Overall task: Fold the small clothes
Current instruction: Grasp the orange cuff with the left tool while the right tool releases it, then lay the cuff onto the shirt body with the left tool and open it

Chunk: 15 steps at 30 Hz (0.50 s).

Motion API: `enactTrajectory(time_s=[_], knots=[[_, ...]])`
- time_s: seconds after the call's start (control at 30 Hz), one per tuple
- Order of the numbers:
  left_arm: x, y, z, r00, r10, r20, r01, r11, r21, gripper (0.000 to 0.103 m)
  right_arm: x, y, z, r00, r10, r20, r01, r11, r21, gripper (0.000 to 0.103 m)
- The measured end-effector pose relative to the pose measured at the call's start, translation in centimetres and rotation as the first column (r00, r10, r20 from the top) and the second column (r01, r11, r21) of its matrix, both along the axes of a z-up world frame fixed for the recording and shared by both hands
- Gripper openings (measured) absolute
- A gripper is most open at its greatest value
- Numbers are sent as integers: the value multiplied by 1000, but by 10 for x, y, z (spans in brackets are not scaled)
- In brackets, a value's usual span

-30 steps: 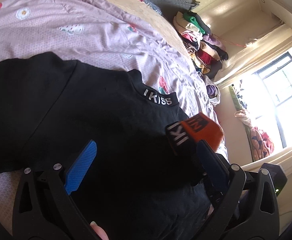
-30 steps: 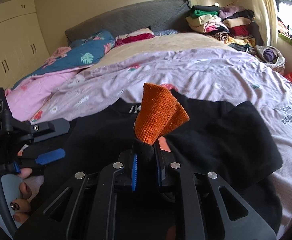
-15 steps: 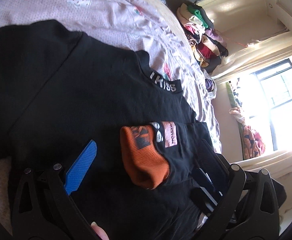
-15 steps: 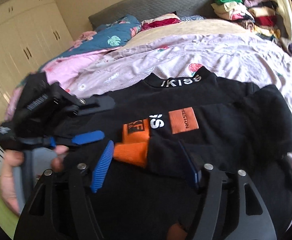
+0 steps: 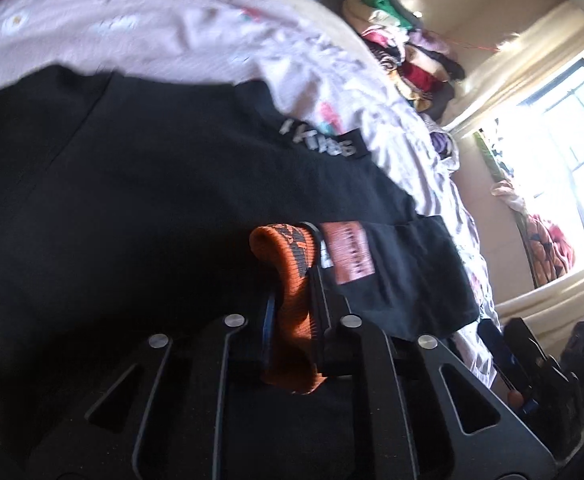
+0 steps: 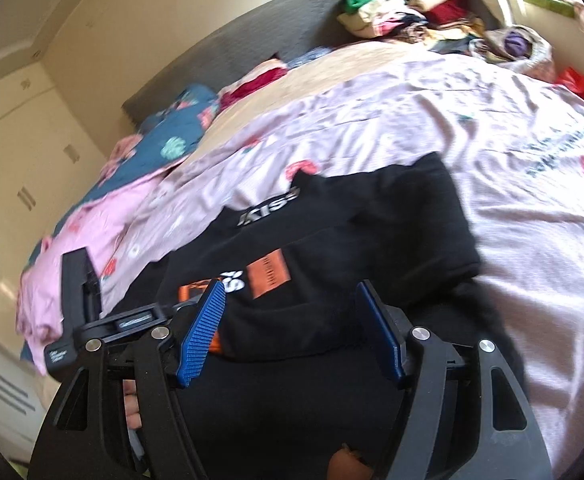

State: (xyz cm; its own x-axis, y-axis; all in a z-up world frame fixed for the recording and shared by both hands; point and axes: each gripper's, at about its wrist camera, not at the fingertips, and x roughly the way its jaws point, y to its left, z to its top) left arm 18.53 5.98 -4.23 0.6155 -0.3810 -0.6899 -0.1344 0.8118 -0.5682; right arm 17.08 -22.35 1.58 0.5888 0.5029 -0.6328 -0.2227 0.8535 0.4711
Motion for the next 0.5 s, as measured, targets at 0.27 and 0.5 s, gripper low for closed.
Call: enactTrajectory(time_s=[0.27, 0.5], knots=[[-17, 6, 63, 982, -8, 190, 20, 998, -66, 4, 0, -42, -4, 990, -138, -5, 138, 990, -14, 66], [-30, 16, 88, 963, 5, 270, 9, 999, -52, 4, 4, -36, -13, 991, -134, -9, 133, 990, -55, 66]])
